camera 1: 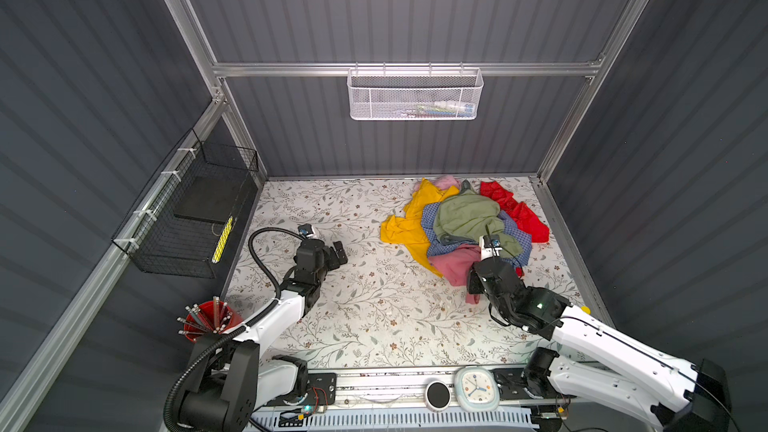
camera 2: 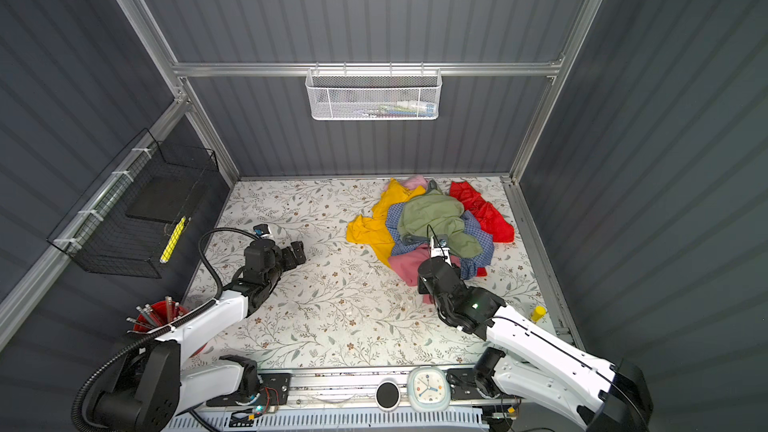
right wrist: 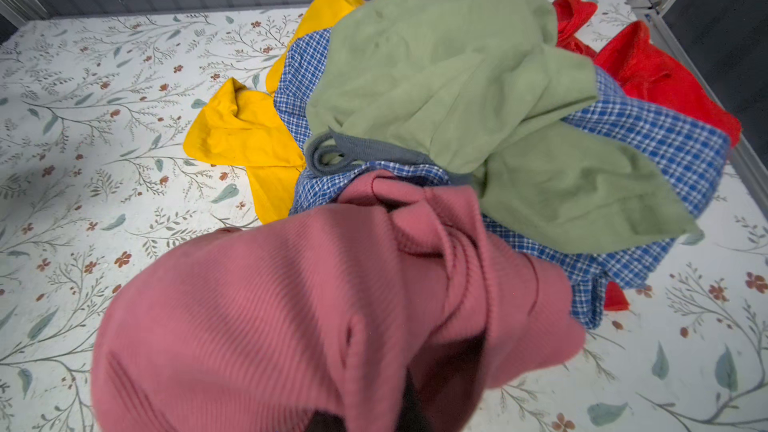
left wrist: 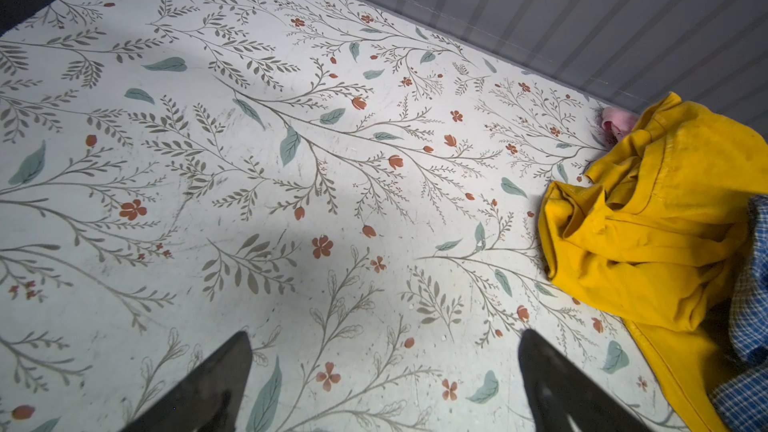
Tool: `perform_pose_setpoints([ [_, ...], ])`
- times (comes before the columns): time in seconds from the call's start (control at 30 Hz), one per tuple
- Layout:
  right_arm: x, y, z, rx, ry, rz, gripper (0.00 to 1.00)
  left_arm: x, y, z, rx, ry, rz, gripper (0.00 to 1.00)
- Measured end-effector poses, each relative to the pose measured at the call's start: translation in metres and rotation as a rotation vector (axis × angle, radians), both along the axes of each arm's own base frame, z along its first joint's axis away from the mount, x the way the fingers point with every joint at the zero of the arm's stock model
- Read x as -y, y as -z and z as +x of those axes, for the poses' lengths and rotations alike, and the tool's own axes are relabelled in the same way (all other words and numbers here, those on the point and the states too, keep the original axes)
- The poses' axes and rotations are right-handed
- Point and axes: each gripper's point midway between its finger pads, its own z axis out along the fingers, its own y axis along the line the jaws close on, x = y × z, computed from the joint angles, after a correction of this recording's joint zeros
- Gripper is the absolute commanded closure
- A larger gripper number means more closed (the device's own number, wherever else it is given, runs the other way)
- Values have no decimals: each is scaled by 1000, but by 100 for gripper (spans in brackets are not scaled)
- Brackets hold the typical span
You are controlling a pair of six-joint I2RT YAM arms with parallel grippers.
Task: Pick out a specific cloth from the pile
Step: 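Lift the pink shirt with the right gripper while the left arm reaches toward it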
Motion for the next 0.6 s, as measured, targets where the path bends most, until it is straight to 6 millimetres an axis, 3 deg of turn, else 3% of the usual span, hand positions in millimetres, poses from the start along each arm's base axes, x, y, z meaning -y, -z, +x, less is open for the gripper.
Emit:
perform_pose_setpoints([
  [0.37,-6,-30,2,88,-63,20,100,9,-7,-2,19,36,-13,0],
  [0.6,-15,-66,13,141,-115,82,100,42,-12,-10,30,167,12,0],
])
